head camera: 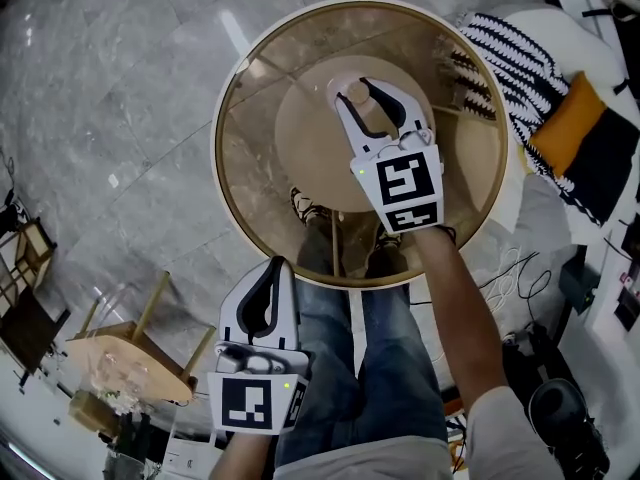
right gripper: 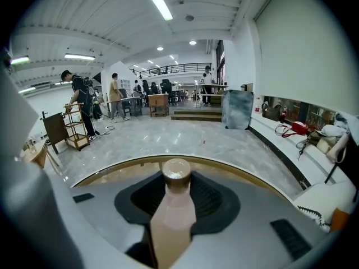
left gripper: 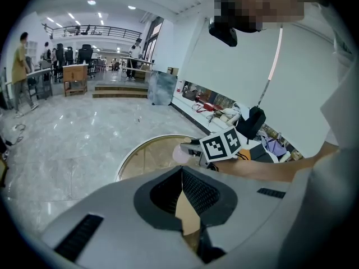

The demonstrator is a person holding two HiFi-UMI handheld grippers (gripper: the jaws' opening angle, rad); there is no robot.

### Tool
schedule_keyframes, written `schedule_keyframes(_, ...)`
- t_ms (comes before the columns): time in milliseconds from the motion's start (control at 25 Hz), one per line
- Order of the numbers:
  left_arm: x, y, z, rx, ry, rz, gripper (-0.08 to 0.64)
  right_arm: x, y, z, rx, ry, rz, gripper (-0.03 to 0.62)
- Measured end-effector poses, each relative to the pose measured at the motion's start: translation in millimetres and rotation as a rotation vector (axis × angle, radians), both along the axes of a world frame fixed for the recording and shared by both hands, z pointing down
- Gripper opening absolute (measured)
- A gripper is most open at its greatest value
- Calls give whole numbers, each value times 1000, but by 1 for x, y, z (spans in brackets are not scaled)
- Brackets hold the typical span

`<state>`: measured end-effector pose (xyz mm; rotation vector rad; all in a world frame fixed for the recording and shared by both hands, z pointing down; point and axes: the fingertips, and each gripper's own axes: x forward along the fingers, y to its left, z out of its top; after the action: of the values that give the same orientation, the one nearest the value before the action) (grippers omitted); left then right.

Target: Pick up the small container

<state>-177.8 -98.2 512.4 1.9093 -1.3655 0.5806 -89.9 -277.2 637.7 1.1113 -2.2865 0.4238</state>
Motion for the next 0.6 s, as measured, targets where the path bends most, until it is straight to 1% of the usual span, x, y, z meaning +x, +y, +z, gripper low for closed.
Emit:
schedule_keyframes(280,11,5,-7,23,-7,13,18,7,20,-8,-5,-4,-16,147)
schedule_keyframes(600,20,16,-18,41,-9,21,18,17,35,-23,1,-17,-7,147)
